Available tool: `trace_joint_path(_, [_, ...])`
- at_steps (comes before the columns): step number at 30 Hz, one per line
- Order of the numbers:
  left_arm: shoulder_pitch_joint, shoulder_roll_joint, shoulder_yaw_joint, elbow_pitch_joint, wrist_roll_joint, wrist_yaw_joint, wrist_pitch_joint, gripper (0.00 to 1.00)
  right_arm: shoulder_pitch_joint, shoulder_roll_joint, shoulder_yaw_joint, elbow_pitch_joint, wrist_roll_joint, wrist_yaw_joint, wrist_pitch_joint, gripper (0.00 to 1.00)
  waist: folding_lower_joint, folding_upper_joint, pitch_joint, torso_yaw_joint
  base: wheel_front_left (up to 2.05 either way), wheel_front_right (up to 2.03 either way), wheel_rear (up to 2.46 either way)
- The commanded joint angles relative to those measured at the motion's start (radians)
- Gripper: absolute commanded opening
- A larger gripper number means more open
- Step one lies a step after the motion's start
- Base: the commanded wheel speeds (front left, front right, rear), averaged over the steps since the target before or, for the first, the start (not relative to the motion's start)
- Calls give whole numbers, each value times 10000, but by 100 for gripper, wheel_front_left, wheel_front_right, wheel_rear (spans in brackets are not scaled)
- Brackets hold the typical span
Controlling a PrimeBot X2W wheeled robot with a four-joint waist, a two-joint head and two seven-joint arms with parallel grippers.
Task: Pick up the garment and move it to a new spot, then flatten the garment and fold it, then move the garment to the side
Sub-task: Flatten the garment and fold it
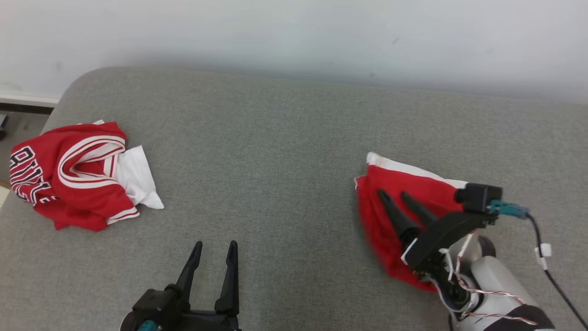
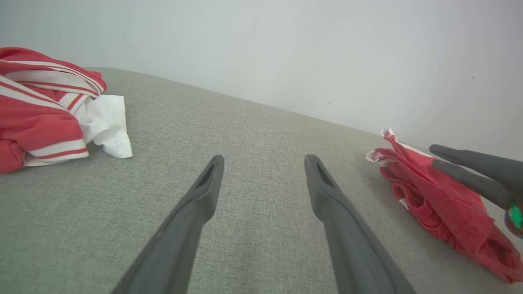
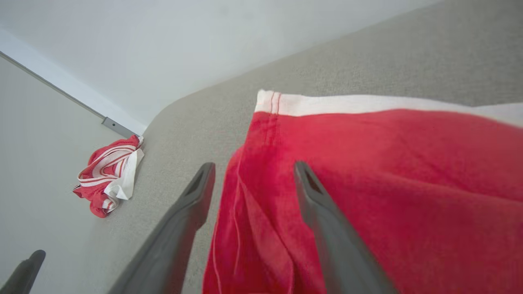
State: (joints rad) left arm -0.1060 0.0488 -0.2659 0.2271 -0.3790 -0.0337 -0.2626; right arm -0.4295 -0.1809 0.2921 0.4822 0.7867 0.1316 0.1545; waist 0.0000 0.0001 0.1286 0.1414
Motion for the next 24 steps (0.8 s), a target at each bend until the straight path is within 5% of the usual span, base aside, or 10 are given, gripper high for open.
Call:
trace_joint_path(1, [94, 25, 78, -7, 45, 28, -41, 100, -6, -188, 3, -228, 131, -15, -208, 100, 0, -1, -83, -137, 0, 0, 0])
trace_joint_path(14, [518, 23, 793, -354, 378, -41, -41, 100, 1064, -1469, -1416, -1553, -83, -15, -2655, 100, 0, -1, -212, -598, 0, 0, 0])
trace_joint_path(24, [687, 20, 1121, -597, 1394, -48, -41, 100, 2675, -1330, -2134, -1851, -1763, -15, -4173, 100, 0, -1, -372, -965, 0, 0, 0])
